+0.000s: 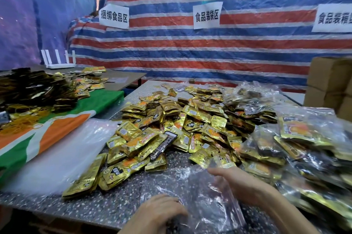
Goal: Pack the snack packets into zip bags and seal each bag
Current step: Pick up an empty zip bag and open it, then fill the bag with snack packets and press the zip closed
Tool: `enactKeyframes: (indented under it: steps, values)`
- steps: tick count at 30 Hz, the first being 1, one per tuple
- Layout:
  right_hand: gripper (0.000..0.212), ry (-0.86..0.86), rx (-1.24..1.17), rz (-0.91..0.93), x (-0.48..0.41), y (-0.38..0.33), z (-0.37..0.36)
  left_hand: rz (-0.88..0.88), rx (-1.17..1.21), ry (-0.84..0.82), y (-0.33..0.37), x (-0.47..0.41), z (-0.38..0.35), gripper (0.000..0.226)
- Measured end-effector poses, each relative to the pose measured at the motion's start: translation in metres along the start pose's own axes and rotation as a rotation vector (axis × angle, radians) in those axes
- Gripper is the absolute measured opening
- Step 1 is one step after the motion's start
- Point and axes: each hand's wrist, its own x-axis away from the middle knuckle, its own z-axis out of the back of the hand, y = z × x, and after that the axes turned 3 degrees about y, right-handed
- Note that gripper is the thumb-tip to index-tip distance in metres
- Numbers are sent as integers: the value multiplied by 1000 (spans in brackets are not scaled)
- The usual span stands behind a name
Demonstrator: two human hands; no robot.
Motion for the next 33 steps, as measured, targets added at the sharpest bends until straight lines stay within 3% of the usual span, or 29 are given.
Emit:
enactKeyframes:
  steps: [4, 7, 10, 12, 15, 19, 22, 24, 27, 30, 33]
  values:
    - [17, -11, 70, -25, 14, 12, 16, 48, 39, 82, -16, -6, -6, 30]
    - [23, -106, 36, 8, 27, 13, 23, 178, 133, 105, -23, 0, -9, 34]
    - [15, -119, -24, 74, 38, 10, 19, 237, 143, 124, -14, 3, -2, 27]
    - [12, -102, 0, 146, 46, 7, 10, 287, 338, 173, 0, -3, 0, 7]
    - [20, -142, 79, 272, 56, 3, -12, 396, 725, 272, 27, -21, 9, 27]
    - [33, -176, 129, 402, 65, -4, -32, 411, 847, 283, 45, -35, 21, 30]
    - [27, -137, 80, 436, 73, -10, -31, 481, 960, 279, 38, -37, 30, 21]
    - [21, -33, 26, 451, 77, -15, -28, 528, 944, 259, 33, -36, 39, 12]
    - [25, 313, 32, 492, 80, -22, -19, 589, 886, 215, 23, -33, 56, 8]
    - [26, 627, 289, 597, 79, -31, -11, 626, 764, 194, 15, -36, 74, 7]
    - [20, 698, 512, 630, 75, -37, -14, 619, 618, 200, 15, -41, 83, 5]
